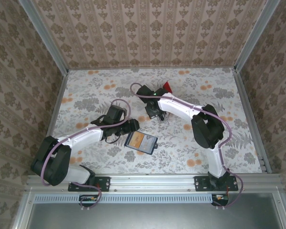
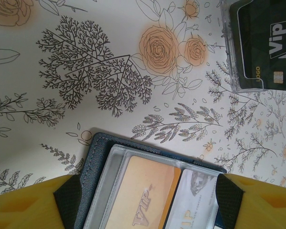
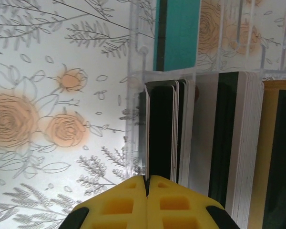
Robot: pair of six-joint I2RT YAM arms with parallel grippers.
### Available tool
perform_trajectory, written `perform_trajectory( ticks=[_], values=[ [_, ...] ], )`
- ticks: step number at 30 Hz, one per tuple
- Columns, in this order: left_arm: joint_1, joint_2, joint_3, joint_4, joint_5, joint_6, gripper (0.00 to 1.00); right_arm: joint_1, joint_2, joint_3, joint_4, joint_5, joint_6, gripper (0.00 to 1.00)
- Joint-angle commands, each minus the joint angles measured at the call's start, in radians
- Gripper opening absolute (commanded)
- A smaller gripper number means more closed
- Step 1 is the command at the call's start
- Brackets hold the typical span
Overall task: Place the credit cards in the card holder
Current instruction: Pick up several credit cards from the storage box.
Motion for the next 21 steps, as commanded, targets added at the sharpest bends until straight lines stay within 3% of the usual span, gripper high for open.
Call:
perform_trajectory(
  ticks=[1,7,15,21],
  values=[
    [0.003,0.008,0.015,-0.005,0.004,-0.007,0.78,-0.007,0.026,0.013,-0.044,0.078,0.001,0.06],
    [0.003,0.014,0.015,0.003,0.007,-0.013,0.78,-0.006,-0.005,0.014,-0.048,0.021,0.001,0.00],
    [0.002,0.017,0.036,-0.009,0.007,-0.008,0.78,-0.001,-0.106,-0.035,-0.039,0.045,0.173,0.00],
    [0.002,0.018,0.044,-0.022,0.009,-0.009,0.77,0.020,-0.063,0.008,-0.091,0.057,0.307,0.00]
  ],
)
